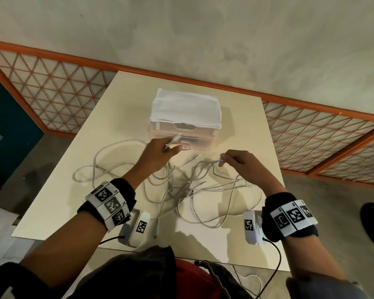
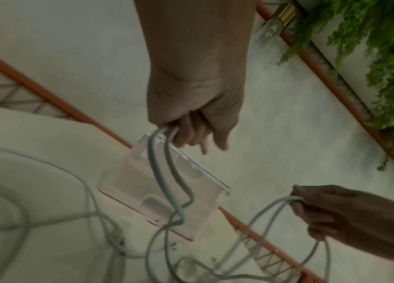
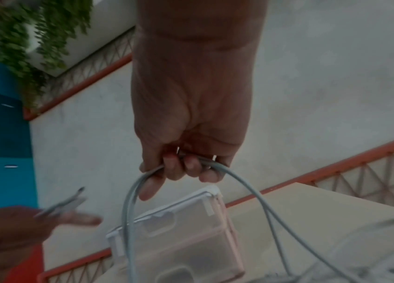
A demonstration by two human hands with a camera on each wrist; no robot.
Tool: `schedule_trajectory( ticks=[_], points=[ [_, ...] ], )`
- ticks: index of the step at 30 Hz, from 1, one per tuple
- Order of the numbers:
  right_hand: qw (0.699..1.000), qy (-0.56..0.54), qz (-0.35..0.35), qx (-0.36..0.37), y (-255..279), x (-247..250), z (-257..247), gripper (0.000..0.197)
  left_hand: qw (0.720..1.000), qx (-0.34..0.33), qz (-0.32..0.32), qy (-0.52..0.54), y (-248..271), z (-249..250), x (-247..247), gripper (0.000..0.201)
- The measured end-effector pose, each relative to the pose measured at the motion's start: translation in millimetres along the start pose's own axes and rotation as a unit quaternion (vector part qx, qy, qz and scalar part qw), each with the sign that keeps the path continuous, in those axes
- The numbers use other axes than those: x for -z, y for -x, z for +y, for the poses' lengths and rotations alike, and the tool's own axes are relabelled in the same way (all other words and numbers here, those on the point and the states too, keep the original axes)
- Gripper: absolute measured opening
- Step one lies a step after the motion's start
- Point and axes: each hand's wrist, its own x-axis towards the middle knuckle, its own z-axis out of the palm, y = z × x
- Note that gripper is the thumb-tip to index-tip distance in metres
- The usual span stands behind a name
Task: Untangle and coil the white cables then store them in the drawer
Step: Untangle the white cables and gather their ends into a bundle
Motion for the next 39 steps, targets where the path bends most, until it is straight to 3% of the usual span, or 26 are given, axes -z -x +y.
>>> schedule_trajectory(
  ticks=[2,5,8,13,19,22,26,31,35,39],
  points=[
    [1.000,0.009,-0.018,0.023,-3,-4,-17,0.031,0.991,0.001,-0.091,0.100,7,18,-9,0.027],
    [0.998,-0.030,0.000,0.055,-9,-6,-34,0.034,0.949,0.091,-0.246,0.173,14,30,-23,0.030],
    [0.994,-0.079,0.011,0.074,-12,-2,-33,0.032,0.932,0.105,-0.285,0.198,18,33,-31,0.035],
    [0.991,-0.126,-0.026,0.019,-7,-10,7,0.021,0.946,0.041,-0.114,0.300,7,46,-20,0.031],
    [0.991,-0.120,-0.047,-0.030,-4,-31,58,0.021,0.957,-0.071,-0.031,0.278,2,54,-11,0.039],
    [0.990,-0.111,-0.036,-0.084,-3,-32,80,0.020,0.944,-0.064,0.031,0.322,-2,49,-5,0.042],
    [0.993,-0.074,0.013,-0.095,8,-23,97,0.019,0.944,-0.051,0.102,0.309,-10,39,13,0.041],
    [0.981,-0.139,0.104,-0.083,5,-9,85,0.019,0.977,0.009,0.183,0.112,-11,16,7,0.041],
    [0.972,-0.181,0.136,-0.069,-2,11,65,0.019,0.953,0.076,0.286,0.066,-8,-11,16,0.035],
    [0.980,-0.108,0.136,-0.101,-7,29,64,0.030,0.933,0.101,0.339,0.069,-11,-20,25,0.026]
  ],
)
